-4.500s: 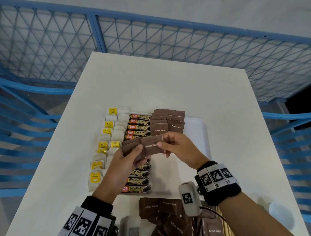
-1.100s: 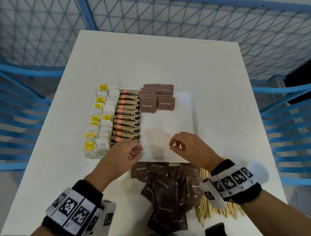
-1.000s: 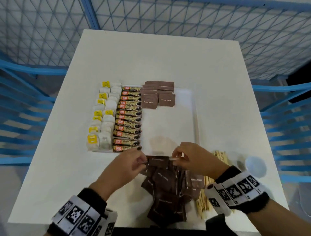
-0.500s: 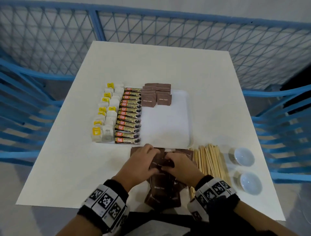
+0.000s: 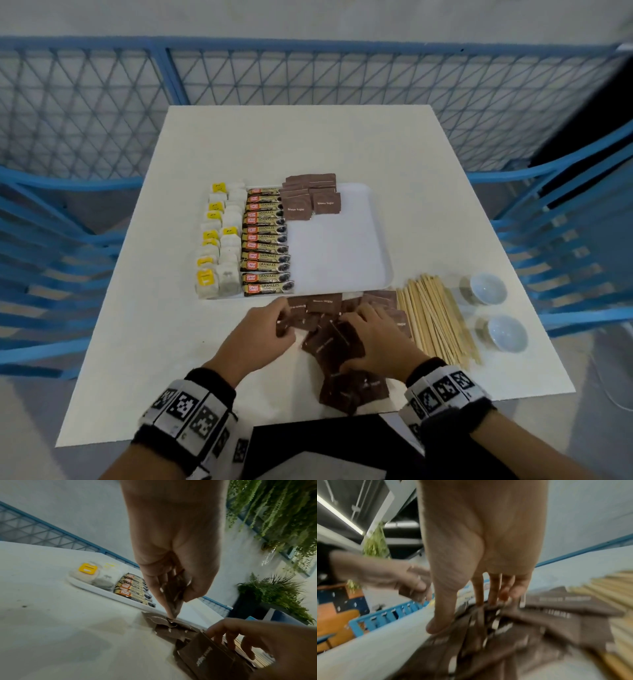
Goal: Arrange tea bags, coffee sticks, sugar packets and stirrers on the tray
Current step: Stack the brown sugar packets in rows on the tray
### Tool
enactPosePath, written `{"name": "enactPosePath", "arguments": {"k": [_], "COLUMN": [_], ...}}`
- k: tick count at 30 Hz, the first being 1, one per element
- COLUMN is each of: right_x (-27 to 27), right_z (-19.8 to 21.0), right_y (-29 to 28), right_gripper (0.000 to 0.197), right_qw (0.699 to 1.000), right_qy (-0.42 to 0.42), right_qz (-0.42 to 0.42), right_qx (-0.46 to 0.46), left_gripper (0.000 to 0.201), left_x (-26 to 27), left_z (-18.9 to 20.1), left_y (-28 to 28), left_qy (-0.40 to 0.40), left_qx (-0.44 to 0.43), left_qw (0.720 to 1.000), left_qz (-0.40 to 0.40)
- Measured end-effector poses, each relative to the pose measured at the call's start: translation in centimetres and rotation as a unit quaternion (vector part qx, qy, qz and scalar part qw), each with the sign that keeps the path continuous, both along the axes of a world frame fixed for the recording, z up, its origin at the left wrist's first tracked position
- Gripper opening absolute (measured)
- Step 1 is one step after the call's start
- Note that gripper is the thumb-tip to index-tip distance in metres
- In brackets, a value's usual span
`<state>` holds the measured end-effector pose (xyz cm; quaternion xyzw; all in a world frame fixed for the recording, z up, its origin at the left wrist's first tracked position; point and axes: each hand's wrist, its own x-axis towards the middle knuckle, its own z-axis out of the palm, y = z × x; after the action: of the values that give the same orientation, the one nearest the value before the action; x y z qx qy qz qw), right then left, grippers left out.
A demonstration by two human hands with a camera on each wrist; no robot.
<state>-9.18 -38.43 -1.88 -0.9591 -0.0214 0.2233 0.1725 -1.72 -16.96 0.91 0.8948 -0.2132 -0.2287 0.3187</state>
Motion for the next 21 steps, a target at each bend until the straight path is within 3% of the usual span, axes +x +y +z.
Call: {"name": "enactPosePath", "arguments": {"k": [2, 6, 10, 14, 19, 21], "right_x": [-0.3, -0.3, -0.4, -0.3, 0.3, 0.7], "right_z": [-0.6, -0.9, -0.8, 0.1, 0.9, 0.7], "right_y": [1.0, 2.4, 3.0, 3.2, 1.4, -1.0], "right_gripper": [0.074, 0.05, 0.03, 0.009, 0.005, 0.022], "right_qw": [1.0, 0.998, 0.996, 0.989, 0.981, 0.986], "right_qy": [-0.02, -0.046, -0.052, -0.066, -0.136, -0.123], "right_qz": [-0.02, -0.053, -0.06, -0.088, -0.091, -0.1], "right_qx": [-0.01, 0.006, 0.031, 0.1, 0.106, 0.041], "left_gripper": [0.027, 0.02, 0.007, 0.029, 0.034, 0.038], "left_x": [0.2, 0.3, 0.0, -0.1, 0.0, 0.1], "left_z": [-0.4, -0.4, -0.1, -0.2, -0.7, -1.2], "left_y": [0.8, 1.7, 1.8, 1.1, -0.5, -1.1], "left_qy": [0.022, 0.106, 0.092, 0.062, 0.044, 0.035], "left_qx": [-0.006, -0.04, -0.04, -0.027, -0.008, 0.019], "left_qw": [1.0, 0.994, 0.994, 0.995, 0.994, 0.994], "left_qz": [0.009, -0.007, -0.046, -0.079, -0.1, -0.101]}}
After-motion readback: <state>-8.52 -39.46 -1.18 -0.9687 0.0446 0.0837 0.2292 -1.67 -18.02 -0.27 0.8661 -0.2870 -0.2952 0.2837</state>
